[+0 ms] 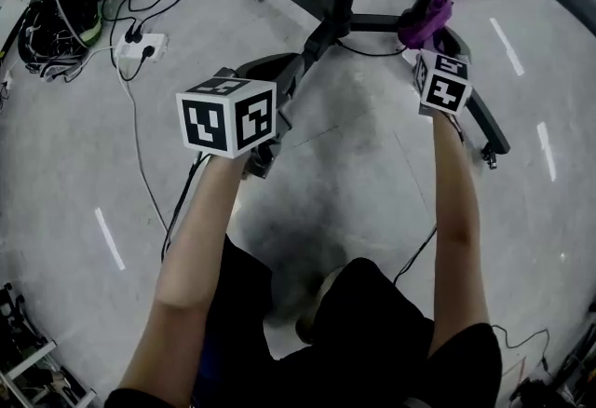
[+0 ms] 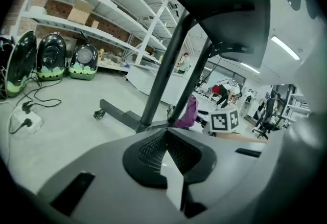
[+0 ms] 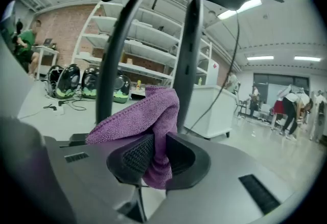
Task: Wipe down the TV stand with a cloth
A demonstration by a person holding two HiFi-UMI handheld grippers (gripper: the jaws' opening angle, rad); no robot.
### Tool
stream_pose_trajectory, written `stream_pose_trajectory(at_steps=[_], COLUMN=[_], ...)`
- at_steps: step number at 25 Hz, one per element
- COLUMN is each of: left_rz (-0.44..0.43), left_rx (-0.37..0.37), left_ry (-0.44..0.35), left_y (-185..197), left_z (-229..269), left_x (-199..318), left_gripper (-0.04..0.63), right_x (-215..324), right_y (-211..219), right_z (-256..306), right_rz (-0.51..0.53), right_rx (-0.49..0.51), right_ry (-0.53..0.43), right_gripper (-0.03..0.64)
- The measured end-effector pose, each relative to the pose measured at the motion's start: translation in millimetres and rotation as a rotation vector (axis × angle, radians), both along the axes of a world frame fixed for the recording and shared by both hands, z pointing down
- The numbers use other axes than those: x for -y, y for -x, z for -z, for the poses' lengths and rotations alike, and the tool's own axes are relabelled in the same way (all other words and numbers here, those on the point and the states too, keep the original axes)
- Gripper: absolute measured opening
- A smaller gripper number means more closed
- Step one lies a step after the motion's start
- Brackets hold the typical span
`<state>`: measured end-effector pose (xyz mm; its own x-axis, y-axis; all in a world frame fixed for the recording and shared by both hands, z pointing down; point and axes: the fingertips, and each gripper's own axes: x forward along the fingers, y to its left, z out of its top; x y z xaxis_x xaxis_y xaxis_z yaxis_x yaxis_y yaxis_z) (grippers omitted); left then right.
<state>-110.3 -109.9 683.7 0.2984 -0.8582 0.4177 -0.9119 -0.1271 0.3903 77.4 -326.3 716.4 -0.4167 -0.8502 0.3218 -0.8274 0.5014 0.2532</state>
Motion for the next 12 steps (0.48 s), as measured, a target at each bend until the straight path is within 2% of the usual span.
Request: stream_pose_trajectory(at_steps=[4, 9, 12], left_rz=[0.061, 0.127, 0.191], left_rx=[-0.001, 0.011, 0.022], left_ry=[-0.004, -0.022, -0.04], left_y=[35, 68, 88], left_z=[5, 17, 26], left_x=[-5, -14, -22], left_gripper=[0.008, 0.008, 0.008], right_x=[-54, -132, -186], right_y=[60, 136, 175], right_z=[4, 3, -11], right_rz=[0.227, 0.494, 0.661], right_rx=[-0.049, -0.015, -0.043], right_ry=[-0.024, 0.017, 0.045], right_gripper=[0.077, 0.077, 0.077])
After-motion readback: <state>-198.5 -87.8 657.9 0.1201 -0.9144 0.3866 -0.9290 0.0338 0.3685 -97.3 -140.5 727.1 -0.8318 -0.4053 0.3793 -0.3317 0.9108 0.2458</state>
